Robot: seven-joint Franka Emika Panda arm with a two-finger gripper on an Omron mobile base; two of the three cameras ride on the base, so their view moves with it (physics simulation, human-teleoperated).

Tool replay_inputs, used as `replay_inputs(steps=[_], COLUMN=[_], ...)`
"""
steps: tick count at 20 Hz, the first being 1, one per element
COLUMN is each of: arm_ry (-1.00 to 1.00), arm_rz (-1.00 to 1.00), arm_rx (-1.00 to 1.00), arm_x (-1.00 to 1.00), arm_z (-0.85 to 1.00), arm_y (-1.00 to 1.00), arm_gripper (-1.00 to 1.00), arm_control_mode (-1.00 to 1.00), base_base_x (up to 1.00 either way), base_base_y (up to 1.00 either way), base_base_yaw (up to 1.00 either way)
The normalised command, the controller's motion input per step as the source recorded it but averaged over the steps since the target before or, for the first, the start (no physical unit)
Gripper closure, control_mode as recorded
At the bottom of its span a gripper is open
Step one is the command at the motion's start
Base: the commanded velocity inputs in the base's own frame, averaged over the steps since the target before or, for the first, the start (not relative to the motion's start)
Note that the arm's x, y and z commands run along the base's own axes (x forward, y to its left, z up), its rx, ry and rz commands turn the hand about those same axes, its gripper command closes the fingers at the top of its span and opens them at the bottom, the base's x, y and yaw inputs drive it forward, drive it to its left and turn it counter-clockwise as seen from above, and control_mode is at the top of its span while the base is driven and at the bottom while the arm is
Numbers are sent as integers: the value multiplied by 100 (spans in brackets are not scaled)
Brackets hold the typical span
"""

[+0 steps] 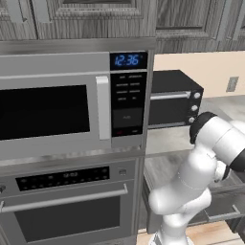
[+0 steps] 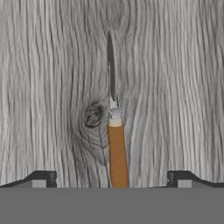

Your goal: Take the pizza cutter from the drawer on the right and place it on the dining counter for cutting.

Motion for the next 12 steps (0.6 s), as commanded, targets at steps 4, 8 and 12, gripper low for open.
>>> replay_inputs(steps=[4,8,12], arm_ry=[0,0,0], arm_rz=[0,0,0], arm_rx=[0,0,0], arm_x=[0,1,5], arm_z=[-17,-7,-7], arm_y=[0,0,0], arm_gripper=[-100,-100,-100], arm_control_mode=[-100,-100,-100], base_base_x=[0,0,0], base_base_y=[0,0,0], base_base_yaw=[0,0,0])
